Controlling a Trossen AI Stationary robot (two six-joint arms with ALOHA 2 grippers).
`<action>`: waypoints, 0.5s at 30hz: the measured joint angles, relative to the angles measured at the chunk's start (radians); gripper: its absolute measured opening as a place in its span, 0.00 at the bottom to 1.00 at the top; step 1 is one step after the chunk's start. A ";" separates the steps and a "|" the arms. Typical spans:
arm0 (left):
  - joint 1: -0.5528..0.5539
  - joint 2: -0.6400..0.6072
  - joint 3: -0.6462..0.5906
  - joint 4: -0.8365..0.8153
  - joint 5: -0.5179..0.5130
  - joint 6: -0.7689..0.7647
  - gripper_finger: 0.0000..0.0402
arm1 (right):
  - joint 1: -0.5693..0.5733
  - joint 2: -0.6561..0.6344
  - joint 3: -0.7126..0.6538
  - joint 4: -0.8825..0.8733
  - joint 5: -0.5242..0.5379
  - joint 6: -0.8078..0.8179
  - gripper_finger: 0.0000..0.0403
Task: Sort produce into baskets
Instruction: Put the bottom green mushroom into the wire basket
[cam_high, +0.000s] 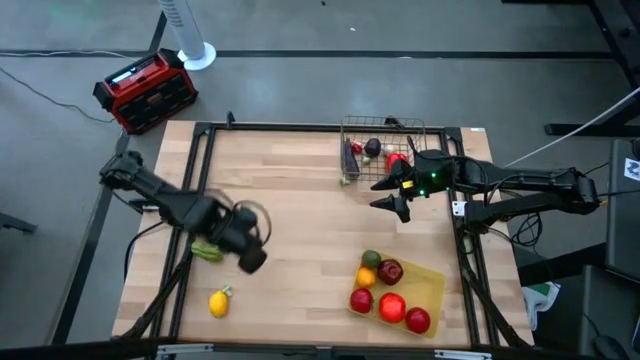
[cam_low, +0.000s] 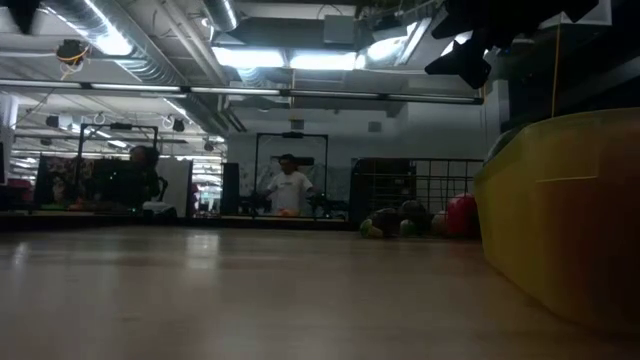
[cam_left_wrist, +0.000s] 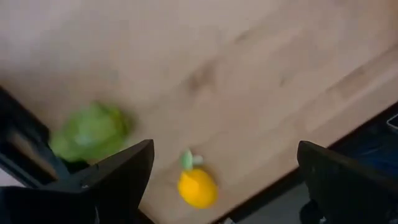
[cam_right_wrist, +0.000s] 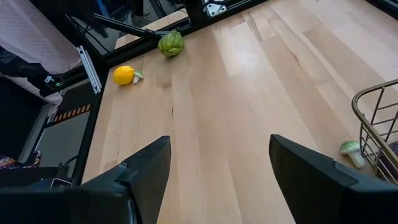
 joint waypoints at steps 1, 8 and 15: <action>-0.032 0.000 -0.016 0.016 0.001 -0.059 0.97 | 0.000 0.000 0.000 0.000 0.000 0.000 0.67; -0.200 0.001 -0.143 0.148 0.010 -0.380 0.97 | 0.000 0.000 0.000 0.000 0.000 0.000 0.67; -0.272 0.002 -0.310 0.353 0.032 -0.502 0.93 | 0.000 0.000 0.000 0.000 0.000 0.000 0.67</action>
